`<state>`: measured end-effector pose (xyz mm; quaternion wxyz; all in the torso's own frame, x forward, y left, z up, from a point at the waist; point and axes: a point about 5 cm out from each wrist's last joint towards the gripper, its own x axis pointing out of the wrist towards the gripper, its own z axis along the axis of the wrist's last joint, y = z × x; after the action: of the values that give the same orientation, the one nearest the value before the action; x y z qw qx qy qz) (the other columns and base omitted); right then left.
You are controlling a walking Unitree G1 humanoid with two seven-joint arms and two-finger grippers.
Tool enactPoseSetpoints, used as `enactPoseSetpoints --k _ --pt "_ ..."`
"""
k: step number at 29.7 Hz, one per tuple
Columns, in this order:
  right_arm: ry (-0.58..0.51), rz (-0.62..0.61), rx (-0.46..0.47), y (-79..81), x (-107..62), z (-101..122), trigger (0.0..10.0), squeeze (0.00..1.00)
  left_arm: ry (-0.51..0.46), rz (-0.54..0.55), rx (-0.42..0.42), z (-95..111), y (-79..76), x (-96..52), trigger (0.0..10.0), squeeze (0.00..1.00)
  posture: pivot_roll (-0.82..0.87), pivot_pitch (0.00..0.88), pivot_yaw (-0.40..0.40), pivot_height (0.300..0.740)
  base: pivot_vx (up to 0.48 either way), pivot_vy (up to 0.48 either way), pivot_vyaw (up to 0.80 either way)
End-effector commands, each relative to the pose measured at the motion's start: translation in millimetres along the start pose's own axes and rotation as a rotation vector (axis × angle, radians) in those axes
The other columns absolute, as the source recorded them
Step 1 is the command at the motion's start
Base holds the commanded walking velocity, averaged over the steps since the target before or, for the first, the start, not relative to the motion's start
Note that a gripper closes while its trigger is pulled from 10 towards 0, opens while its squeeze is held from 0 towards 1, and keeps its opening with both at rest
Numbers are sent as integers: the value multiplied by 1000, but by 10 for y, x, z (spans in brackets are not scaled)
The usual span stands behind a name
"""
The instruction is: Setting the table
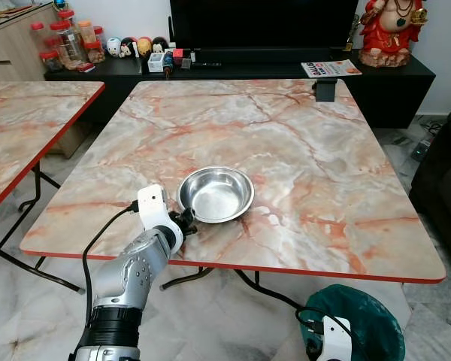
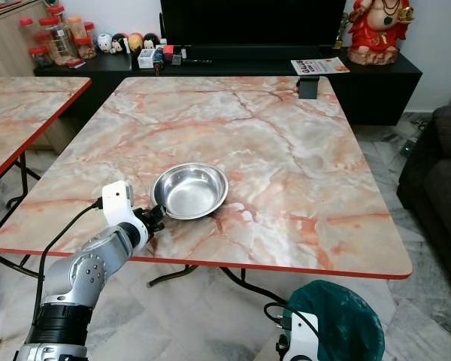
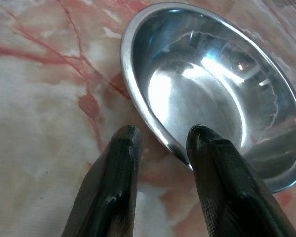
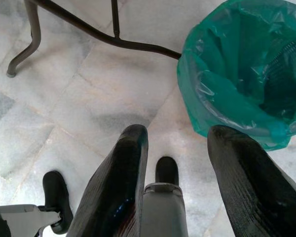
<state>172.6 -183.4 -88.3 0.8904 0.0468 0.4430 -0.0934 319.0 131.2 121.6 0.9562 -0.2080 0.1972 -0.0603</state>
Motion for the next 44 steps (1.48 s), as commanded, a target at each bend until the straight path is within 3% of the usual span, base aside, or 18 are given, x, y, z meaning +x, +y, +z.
enactPoseSetpoints --k 1,11,12,26,27,31,44 --pt "5 -3 9 5 -2 -11 10000 0 -41 -1 19 114 13 -20 10000 0 64 0 40 740 0 0 0" --pt "6 2 3 21 -1 -9 10000 0 -121 1 11 282 97 -37 10000 0 68 0 38 740 0 0 0" --pt "5 3 4 26 -1 -8 10000 0 -129 4 14 297 112 -23 10000 1000 64 0 40 740 0 0 0" --pt "7 -3 9 15 -5 -24 10000 0 -124 3 17 344 38 176 10000 1000 56 0 45 740 0 0 0" --pt "8 -5 14 15 -7 -32 10000 0 -111 34 31 318 40 253 10000 0 42 0 55 740 0 0 0" --pt "9 -11 24 11 -10 -43 10000 0 -88 79 23 263 31 373 10000 0 33 0 61 740 0 0 0" --pt "11 -18 35 2 -18 -69 10000 0 -31 103 22 168 -30 492 10000 0 22 0 67 740 0 0 0"
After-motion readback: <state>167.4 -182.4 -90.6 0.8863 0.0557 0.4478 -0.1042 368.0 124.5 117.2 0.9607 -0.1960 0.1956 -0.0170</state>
